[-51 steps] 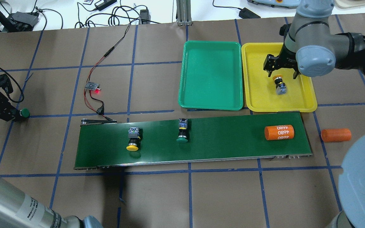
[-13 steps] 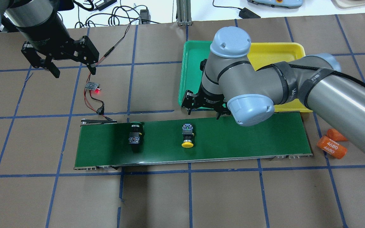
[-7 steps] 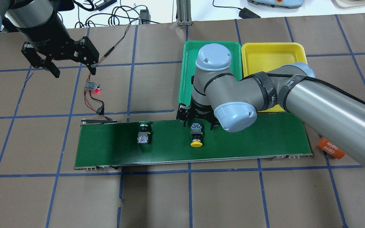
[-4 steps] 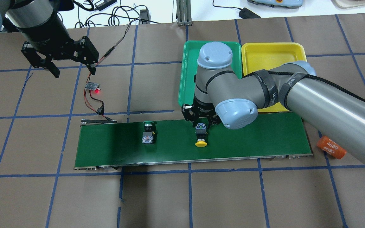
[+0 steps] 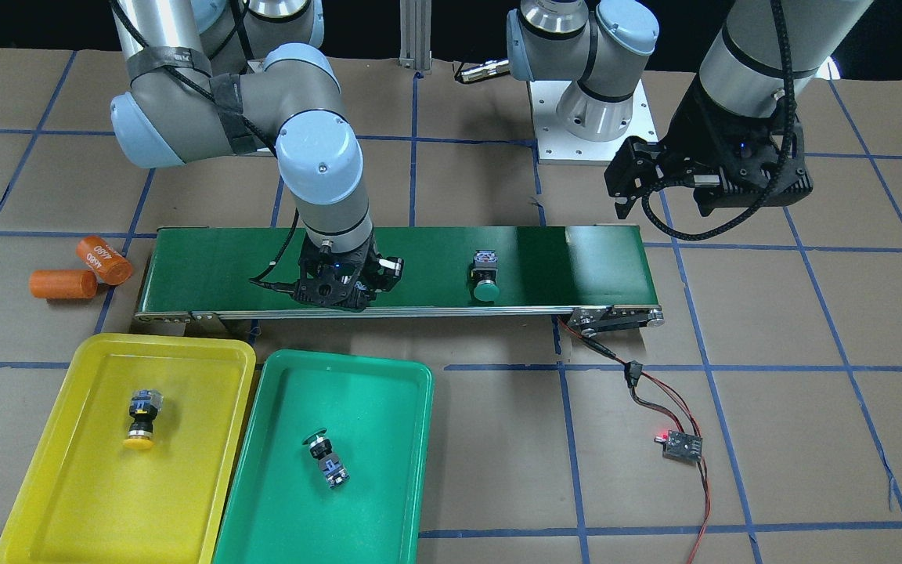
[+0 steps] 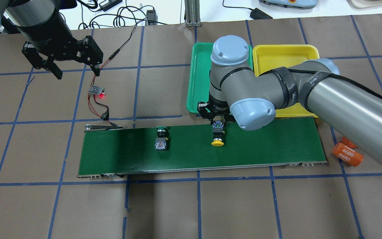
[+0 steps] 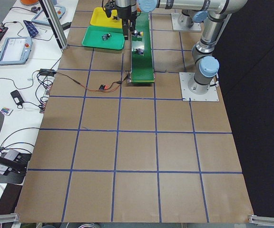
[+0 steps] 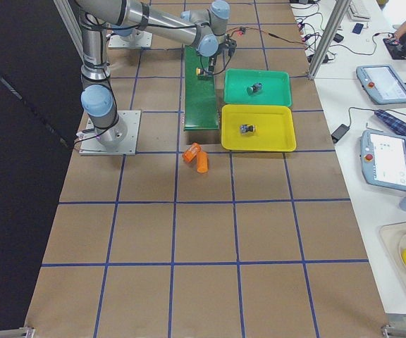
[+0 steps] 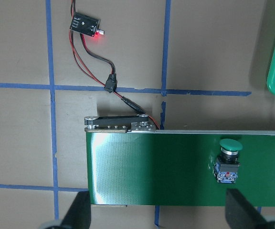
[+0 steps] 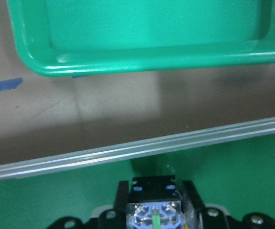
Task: Sort buttons by color to trays
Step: 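Place the yellow button in the yellow tray and open the right gripper, then move the right gripper to the belt and grasp the green-capped button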
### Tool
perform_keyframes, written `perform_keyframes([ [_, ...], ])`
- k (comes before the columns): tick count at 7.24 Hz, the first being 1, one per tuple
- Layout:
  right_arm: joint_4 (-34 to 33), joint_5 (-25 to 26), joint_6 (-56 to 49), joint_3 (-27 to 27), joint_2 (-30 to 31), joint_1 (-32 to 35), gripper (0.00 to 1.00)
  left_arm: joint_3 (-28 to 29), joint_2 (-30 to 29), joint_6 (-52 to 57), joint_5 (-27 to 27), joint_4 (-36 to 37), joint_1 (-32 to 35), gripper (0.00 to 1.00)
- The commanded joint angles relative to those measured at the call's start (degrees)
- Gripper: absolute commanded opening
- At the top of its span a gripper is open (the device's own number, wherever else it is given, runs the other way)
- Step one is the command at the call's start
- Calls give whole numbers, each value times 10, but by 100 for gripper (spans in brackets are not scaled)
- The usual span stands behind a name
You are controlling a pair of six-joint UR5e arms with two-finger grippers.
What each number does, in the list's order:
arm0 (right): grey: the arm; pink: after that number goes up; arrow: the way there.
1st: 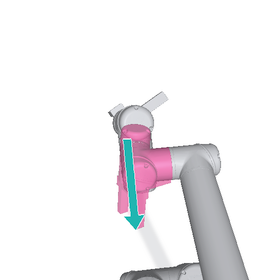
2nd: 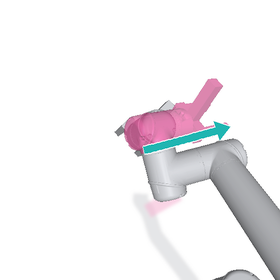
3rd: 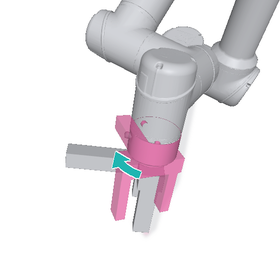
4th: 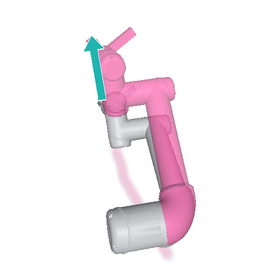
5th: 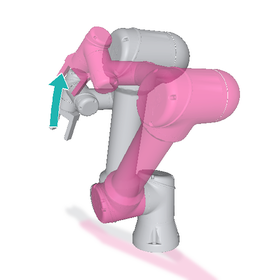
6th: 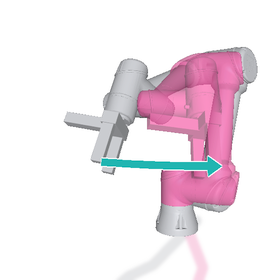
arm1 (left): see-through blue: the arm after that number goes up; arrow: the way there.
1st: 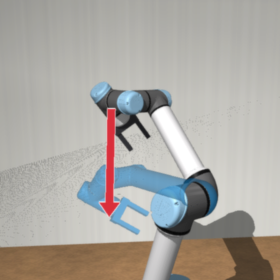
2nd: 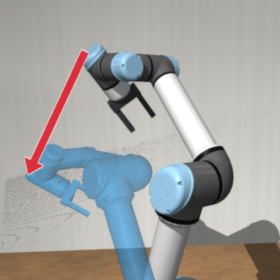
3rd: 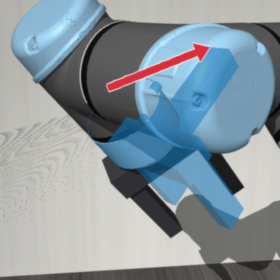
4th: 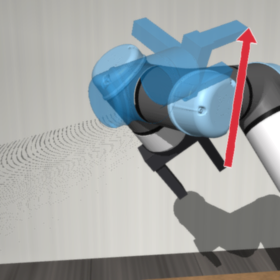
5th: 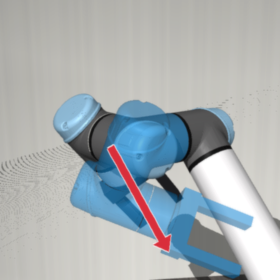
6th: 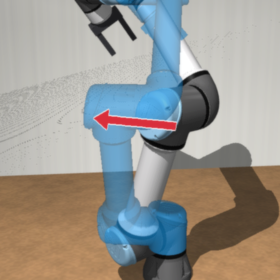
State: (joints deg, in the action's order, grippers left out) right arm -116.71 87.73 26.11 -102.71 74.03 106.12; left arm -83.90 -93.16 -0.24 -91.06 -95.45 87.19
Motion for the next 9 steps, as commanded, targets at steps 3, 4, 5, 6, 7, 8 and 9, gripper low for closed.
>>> perform_keyframes([
  [3, -6, 23, -184, 83, -40, -189, 0, 0, -2, 0, -2, 14, 0, 100],
  [4, -67, 24, -231, 95, -90, -212, 0, -3, -1, 0, -2, 14, 0, 100],
  [5, -81, 27, -241, 101, -113, -216, 12, -3, -1, 0, -2, 14, 1, 100],
  [6, -84, 26, -240, 101, -113, -217, 93, 1, -2, 0, -2, 14, 1, 100],
  [7, -82, 24, -234, 99, -107, -217, 100, -3, -1, 0, -2, 14, 1, 100],
  [8, -77, 22, -230, 94, -97, -214, 100, 1, -2, 0, -2, 15, 1, 100],
  [9, -51, 22, -229, 91, -69, -213, 100, -1, -2, 0, -2, 15, 1, 100],
])
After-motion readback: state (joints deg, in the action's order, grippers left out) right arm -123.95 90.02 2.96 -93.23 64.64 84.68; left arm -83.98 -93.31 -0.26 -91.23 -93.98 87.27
